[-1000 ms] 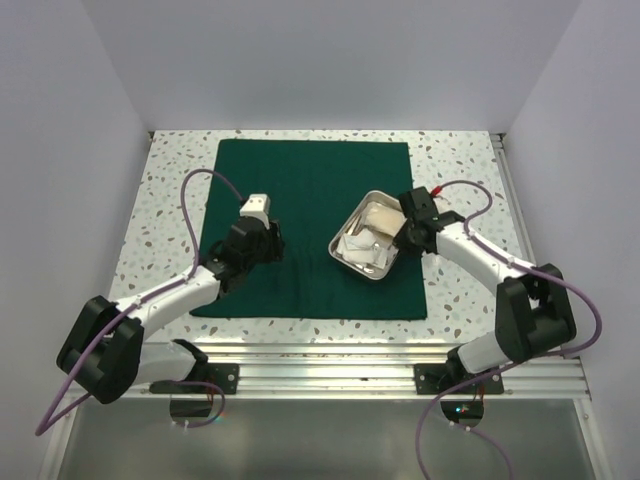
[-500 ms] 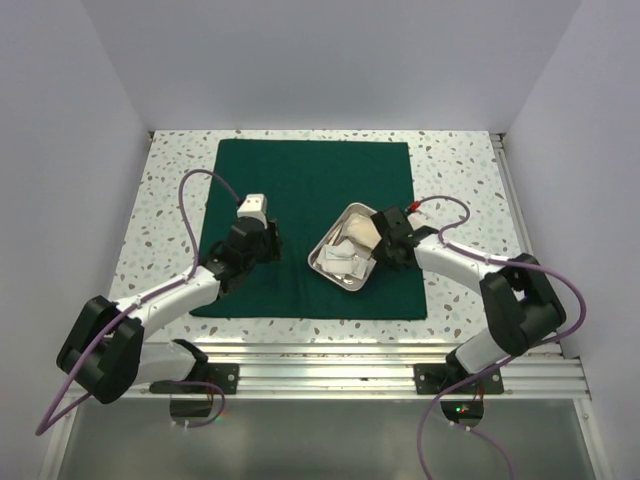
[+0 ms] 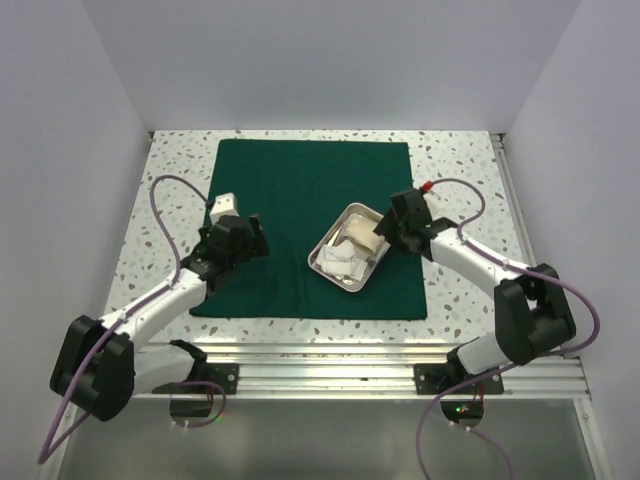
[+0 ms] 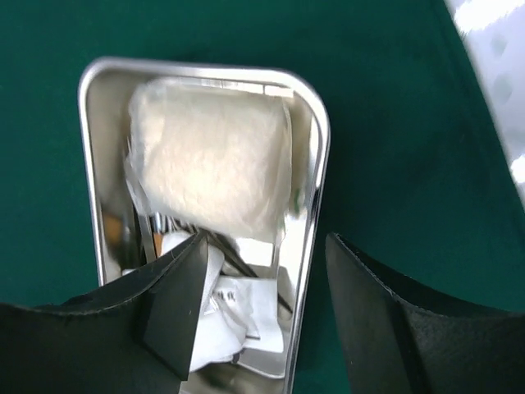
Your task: Prepare the surgical pack
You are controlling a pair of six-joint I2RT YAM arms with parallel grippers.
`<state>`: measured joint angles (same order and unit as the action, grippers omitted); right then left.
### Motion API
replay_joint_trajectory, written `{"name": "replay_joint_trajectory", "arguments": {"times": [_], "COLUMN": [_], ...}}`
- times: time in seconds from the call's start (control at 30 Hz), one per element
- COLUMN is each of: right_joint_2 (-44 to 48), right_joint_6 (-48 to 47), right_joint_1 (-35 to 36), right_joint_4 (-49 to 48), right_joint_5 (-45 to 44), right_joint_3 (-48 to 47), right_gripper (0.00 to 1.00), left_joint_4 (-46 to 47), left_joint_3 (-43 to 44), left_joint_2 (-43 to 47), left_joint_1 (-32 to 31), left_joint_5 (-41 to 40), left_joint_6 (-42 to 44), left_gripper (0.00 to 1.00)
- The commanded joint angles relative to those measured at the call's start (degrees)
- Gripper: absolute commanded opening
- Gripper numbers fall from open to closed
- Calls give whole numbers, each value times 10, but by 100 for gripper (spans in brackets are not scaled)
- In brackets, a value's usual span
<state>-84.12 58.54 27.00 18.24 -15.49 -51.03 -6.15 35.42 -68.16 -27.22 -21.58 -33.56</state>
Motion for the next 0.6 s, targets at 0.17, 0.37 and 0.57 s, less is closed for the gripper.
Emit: {"name": "replay_joint_trajectory", "arguments": {"times": [0.17,0.37,0.57], "right_joint_2": [-120,-297,-400], "right_joint_6": [-223,-287,-316], "right_joint_1": [-154,-206,-240], "right_joint_4": [-21,36,28], "right_joint_5": [112,180,191], "right_joint_3": [-160,-367,-465], "right_gripper": [65,65,65], "left_joint_4": [-127,-156,-149], "left_joint_3": [-5,-34,-53], "left_joint_2": [41,35,38], "left_joint_1": [92,110,112], "left_joint_5": [-12,-14,-19], "left_joint_6": [-83,-163,-194], "left_gripper": [100,99,98]}}
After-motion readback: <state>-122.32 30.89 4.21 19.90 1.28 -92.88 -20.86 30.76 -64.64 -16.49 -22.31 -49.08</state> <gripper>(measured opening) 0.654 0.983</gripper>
